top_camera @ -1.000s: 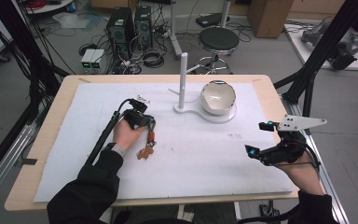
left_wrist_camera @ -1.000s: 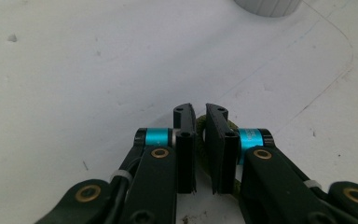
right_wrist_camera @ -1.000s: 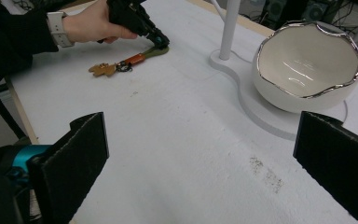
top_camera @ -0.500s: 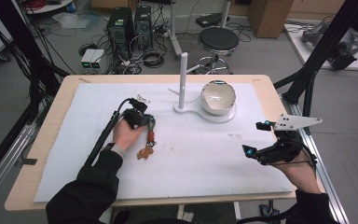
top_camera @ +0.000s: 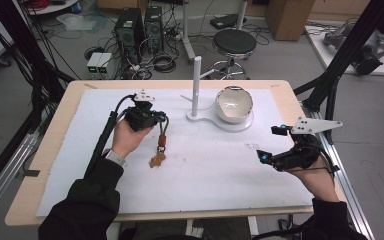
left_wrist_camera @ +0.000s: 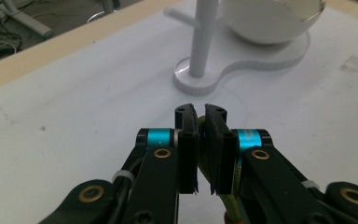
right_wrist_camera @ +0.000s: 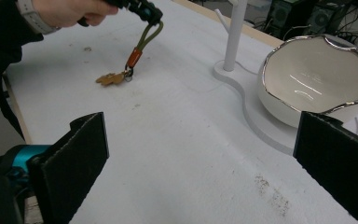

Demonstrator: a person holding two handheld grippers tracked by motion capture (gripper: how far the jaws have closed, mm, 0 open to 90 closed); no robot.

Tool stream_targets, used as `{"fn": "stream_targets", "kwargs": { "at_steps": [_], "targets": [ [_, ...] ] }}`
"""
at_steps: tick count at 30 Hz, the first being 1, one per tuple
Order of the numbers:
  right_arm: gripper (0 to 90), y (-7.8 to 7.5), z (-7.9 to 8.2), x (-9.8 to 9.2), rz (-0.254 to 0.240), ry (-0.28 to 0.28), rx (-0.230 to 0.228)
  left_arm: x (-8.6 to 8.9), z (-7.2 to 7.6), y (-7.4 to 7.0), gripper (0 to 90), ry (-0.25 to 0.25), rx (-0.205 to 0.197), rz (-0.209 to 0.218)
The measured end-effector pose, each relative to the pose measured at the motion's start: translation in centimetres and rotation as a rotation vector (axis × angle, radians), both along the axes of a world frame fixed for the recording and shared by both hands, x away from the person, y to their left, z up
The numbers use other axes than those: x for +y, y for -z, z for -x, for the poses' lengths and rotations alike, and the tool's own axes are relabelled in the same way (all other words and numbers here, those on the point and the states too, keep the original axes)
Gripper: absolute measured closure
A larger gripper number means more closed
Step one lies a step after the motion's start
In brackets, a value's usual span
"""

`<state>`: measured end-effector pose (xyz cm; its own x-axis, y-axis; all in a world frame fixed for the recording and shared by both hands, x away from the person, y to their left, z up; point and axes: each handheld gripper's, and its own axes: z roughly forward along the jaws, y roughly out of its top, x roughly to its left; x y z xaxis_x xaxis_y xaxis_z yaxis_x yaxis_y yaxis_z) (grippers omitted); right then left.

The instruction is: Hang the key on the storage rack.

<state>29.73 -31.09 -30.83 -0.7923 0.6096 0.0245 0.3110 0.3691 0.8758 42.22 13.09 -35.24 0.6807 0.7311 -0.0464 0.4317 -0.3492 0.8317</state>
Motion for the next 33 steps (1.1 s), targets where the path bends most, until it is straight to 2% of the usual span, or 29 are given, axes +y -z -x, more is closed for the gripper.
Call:
{"fn": "stream_targets", "kwargs": {
  "at_steps": [8, 10, 13, 20, 24, 27, 33],
  "targets": [
    [2.5, 0.2, -0.4, 0.0, 0.012, -0.014, 0.006, -0.5, 1.2, -4.9, 83.6, 0.035, -0.077, 0.019],
    [2.5, 0.1, -0.4, 0.0, 0.008, -0.015, 0.008, -0.6, 1.3, -5.8, 83.6, 0.040, -0.088, 0.035],
    [2.5, 0.0, -0.3, -0.1, 0.001, -0.011, 0.009, -0.8, 1.1, -6.6, 83.6, 0.047, -0.099, 0.035],
    [2.5, 0.1, -0.3, 0.0, 0.001, -0.013, 0.010, -2.1, 0.3, -7.0, 83.6, 0.056, -0.089, 0.042],
    [2.5, 0.2, -0.3, 0.0, 0.002, -0.014, 0.015, -4.0, -0.4, -6.7, 83.6, 0.073, -0.076, 0.029],
    [2.5, 0.1, -0.2, -0.1, 0.000, -0.012, 0.013, -5.4, -0.8, -6.6, 83.6, 0.086, -0.066, 0.038],
    [2.5, 0.1, -0.2, -0.3, -0.005, -0.012, 0.008, -7.9, -1.8, -7.0, 83.6, 0.094, -0.072, 0.038]
  ]
}}
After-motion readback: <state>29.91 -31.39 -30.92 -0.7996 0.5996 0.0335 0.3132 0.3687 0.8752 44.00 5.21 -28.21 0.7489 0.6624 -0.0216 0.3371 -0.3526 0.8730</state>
